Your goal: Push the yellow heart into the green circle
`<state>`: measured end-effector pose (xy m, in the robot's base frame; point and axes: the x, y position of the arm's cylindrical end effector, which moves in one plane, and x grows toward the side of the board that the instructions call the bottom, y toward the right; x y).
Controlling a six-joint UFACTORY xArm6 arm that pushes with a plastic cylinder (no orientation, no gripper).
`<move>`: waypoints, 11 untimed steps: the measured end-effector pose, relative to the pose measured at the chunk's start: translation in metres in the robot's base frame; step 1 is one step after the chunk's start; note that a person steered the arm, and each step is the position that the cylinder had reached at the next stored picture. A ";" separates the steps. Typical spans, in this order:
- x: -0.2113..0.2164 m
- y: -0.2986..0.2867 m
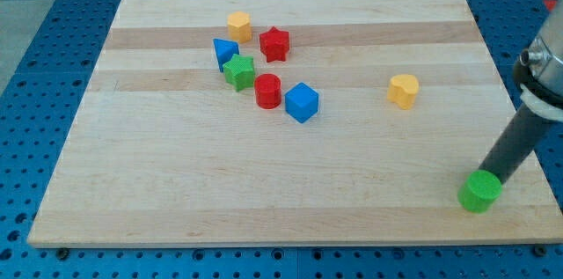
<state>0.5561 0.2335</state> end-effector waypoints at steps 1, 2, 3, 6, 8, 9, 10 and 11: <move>-0.029 0.000; -0.090 0.010; -0.156 -0.007; -0.144 -0.079; -0.119 -0.081; -0.118 -0.105; -0.109 -0.118; -0.086 -0.113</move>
<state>0.4704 0.1208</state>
